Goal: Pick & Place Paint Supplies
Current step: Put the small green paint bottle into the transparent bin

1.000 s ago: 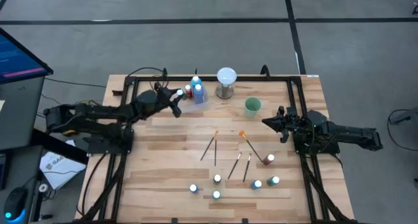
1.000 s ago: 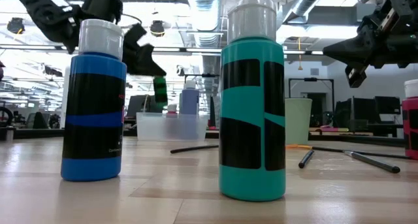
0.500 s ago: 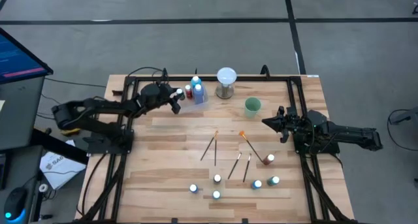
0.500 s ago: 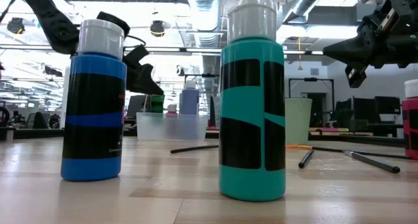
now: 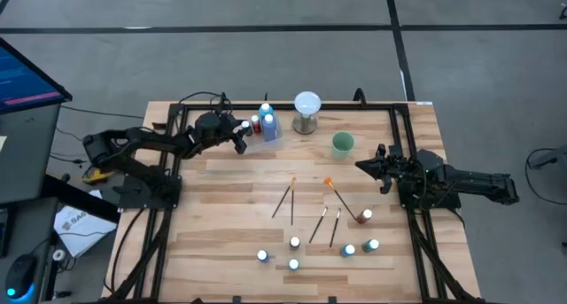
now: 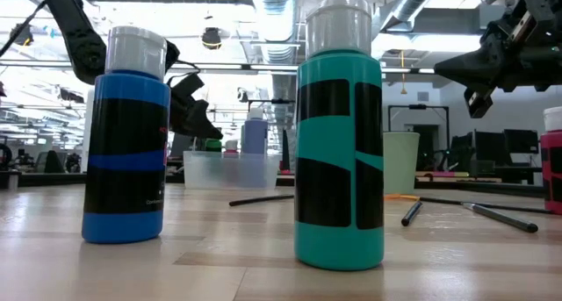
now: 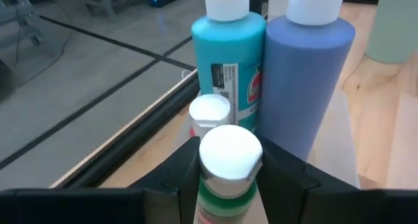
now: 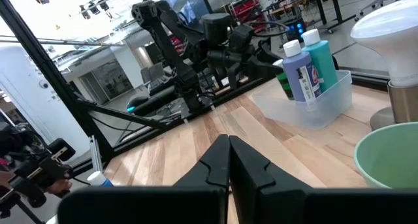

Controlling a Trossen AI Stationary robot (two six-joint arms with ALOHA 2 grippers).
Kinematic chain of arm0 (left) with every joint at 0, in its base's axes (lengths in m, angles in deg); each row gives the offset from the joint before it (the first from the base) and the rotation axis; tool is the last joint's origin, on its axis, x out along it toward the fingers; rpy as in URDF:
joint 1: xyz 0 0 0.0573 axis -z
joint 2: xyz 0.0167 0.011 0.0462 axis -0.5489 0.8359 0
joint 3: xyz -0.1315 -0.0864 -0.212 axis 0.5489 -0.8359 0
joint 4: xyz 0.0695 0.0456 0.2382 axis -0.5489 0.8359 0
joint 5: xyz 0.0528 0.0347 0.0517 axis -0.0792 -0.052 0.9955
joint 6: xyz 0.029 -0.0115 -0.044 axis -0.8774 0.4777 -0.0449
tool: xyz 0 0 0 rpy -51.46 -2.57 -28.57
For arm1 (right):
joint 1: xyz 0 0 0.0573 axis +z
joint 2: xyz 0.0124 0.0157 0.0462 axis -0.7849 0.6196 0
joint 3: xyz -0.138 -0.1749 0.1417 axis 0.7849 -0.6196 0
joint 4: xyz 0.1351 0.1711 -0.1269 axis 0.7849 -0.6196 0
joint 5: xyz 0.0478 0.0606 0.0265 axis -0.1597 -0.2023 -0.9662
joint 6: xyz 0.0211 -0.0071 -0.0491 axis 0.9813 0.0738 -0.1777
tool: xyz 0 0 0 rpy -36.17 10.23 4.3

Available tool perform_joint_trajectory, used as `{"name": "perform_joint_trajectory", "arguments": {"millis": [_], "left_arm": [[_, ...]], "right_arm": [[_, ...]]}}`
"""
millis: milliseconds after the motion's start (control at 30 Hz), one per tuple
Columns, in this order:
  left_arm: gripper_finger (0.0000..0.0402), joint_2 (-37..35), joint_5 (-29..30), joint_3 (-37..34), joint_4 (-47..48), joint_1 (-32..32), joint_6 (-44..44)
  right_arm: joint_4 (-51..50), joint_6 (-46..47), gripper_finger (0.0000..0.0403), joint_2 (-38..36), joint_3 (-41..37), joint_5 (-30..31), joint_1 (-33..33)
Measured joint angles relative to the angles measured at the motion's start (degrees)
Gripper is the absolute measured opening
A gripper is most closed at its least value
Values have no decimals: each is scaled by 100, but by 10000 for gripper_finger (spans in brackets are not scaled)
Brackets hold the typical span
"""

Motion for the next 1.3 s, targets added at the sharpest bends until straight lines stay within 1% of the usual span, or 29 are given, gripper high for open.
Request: {"name": "perform_joint_trajectory", "arguments": {"millis": [133, 333, 400, 533, 767, 967, 1167, 1300], "left_arm": [[130, 70, 1, -2, -111, 0, -115], [120, 76, -10, -2, -103, -172, -118], [123, 76, -140, -2, -103, -219, -115], [132, 76, -203, -2, -100, -221, -117], [122, 76, -203, -2, -94, -221, -117], [132, 166, -205, -3, -106, -216, -78], [123, 353, -207, -4, -249, -195, -92], [129, 358, -207, -4, -373, -214, -103]], "right_arm": [[0, 0, 0, 0, -1, 0, 2], [-1, 0, 0, -1, 0, 0, 2], [0, 0, 0, -2, -1, 0, 2], [0, 0, 0, 0, 0, 0, 2], [-1, -2, 0, 0, -1, 1, 1], [0, -2, 0, 0, 0, 1, 0], [0, -2, 0, 0, 0, 2, 0], [0, 150, 0, 0, 0, 2, 1]]}}
